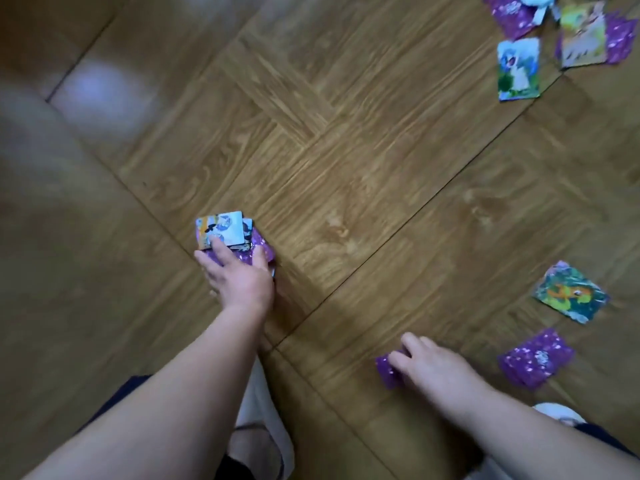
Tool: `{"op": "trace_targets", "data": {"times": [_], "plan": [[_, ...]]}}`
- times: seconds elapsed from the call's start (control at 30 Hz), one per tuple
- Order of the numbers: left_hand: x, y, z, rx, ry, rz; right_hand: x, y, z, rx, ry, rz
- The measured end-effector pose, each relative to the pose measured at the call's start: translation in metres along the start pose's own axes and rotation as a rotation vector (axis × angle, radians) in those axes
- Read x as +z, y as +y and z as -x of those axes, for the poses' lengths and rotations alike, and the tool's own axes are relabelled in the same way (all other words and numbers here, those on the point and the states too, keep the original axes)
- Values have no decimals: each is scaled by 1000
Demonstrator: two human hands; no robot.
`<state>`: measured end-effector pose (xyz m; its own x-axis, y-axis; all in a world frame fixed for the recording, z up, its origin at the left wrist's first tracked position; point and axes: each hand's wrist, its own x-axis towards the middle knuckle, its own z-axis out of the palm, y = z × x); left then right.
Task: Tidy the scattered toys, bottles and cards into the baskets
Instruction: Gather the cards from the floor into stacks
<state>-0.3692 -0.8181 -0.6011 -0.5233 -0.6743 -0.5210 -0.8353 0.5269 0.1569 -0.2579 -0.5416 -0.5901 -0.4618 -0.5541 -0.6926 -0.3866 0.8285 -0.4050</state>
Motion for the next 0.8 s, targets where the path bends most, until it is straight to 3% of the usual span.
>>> {"op": "trace_targets", "data": {"times": [0.17, 0.33, 0.47, 0.6, 0.73, 0.8], "plan": [[56, 3, -2, 56, 125, 12, 6, 28, -31, -251, 257, 86], [90, 83, 40, 379, 10, -24, -72, 80, -69, -77, 489, -22], [87, 181, 53, 782, -293, -24, -145, 125, -86, 257, 598, -50], [50, 235, 53, 871, -350, -112, -164, 142, -33, 675, 756, -404], [30, 227, 46, 906, -322, -309, -84, 129, 26, 1206, 364, -597], [36, 231, 49, 933, -329, -377, -37, 123, 38, 1353, 302, -729]]}}
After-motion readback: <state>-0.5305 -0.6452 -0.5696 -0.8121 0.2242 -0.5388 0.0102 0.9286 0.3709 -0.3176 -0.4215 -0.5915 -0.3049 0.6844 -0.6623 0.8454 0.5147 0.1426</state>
